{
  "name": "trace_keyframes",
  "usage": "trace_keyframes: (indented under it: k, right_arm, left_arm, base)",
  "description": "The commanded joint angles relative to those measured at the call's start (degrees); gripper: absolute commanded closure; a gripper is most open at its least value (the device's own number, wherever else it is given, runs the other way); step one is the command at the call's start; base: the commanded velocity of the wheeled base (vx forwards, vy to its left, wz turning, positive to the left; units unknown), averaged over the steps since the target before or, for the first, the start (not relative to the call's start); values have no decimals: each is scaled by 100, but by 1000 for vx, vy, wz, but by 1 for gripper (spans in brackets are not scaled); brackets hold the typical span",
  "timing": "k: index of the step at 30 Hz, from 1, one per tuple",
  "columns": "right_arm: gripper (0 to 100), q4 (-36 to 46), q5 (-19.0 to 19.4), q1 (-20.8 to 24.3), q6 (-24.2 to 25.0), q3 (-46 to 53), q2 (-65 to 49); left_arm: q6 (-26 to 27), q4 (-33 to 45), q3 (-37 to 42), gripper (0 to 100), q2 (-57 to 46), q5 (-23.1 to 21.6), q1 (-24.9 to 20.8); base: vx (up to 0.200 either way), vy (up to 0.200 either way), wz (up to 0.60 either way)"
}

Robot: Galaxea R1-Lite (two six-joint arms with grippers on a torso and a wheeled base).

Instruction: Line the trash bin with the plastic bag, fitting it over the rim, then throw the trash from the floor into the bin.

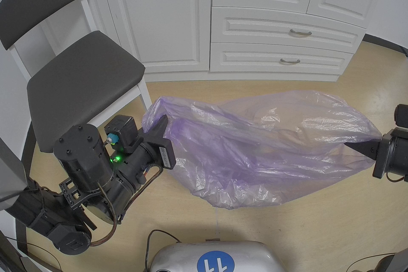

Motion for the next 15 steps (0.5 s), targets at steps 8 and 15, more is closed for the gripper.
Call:
trace_keyframes:
  k: [8,15]
  right_arm:
    - [100,-65,-536,246,1,0,186]
    - [100,-91,-782,378,-8,26,248]
  left_arm:
    - [34,-3,-173,100,133,388,-36]
    - [34,-3,-190,100,142,406,-45]
  base:
    - [0,0,0]
    - [0,0,0]
